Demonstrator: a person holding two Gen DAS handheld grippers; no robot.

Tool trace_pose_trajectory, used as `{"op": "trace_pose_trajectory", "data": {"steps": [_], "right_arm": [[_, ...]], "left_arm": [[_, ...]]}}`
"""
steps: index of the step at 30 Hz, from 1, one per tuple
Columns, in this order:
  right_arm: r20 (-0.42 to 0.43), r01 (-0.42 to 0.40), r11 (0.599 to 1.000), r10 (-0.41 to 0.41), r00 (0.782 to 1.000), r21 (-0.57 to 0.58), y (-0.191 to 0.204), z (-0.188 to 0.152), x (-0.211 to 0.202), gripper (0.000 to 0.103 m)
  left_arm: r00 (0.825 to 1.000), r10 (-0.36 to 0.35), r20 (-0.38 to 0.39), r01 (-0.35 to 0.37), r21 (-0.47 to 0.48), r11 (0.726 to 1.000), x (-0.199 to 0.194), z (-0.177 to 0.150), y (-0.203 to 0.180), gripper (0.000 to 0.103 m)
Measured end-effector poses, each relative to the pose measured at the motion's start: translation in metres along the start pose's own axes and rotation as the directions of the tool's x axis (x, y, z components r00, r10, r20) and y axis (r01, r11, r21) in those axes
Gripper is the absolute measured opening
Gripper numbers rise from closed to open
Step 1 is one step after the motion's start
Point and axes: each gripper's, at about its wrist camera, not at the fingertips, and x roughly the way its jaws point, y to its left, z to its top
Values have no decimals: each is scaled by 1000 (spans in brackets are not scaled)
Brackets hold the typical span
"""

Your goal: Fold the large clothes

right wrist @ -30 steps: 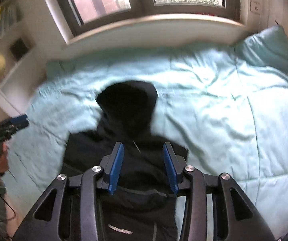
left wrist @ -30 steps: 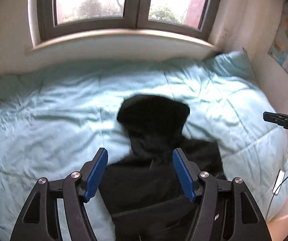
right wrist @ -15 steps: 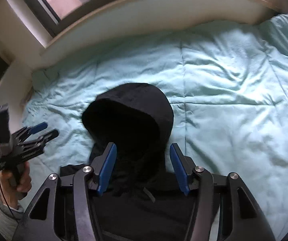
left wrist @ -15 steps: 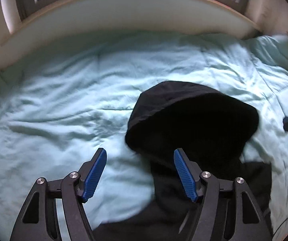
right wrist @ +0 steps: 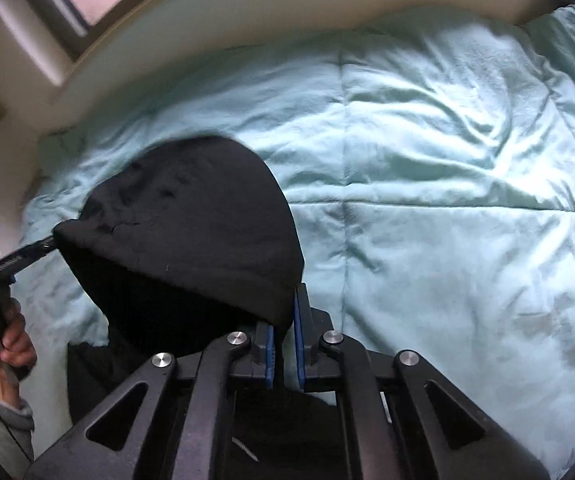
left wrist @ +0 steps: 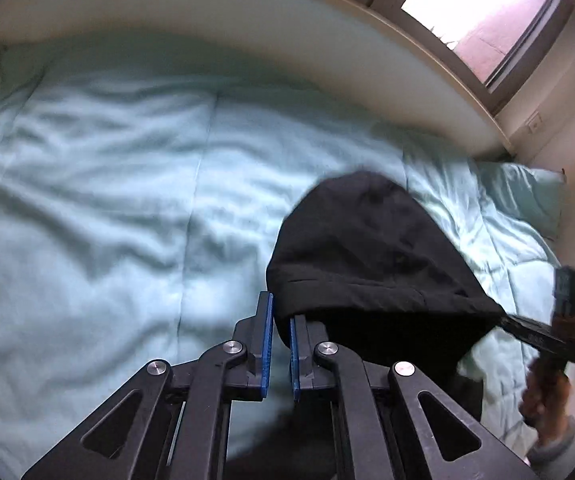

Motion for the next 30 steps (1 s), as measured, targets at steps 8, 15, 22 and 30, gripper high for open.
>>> {"op": "trace_pose_trajectory", "data": {"steps": [8, 15, 22, 30], "right_arm": [[-190, -21, 996, 37, 981, 81, -30, -41, 117, 8], [-136, -6, 1000, 2, 991, -29, -22, -36, 63, 39], [76, -43, 990, 53, 996, -136, 11, -1, -25, 57], [-71, 7, 965, -27, 997, -262, 56, 21, 83, 57]], "left_arm": [[970, 149, -191, -145, 37, 989, 112, -54, 23, 9], [988, 142, -68, -134, 110, 985, 29, -63, 14, 21], [988, 80, 131, -101, 164, 981, -16, -8, -32, 45], [983, 20, -184, 18, 203, 979, 125, -24, -51, 45]]}}
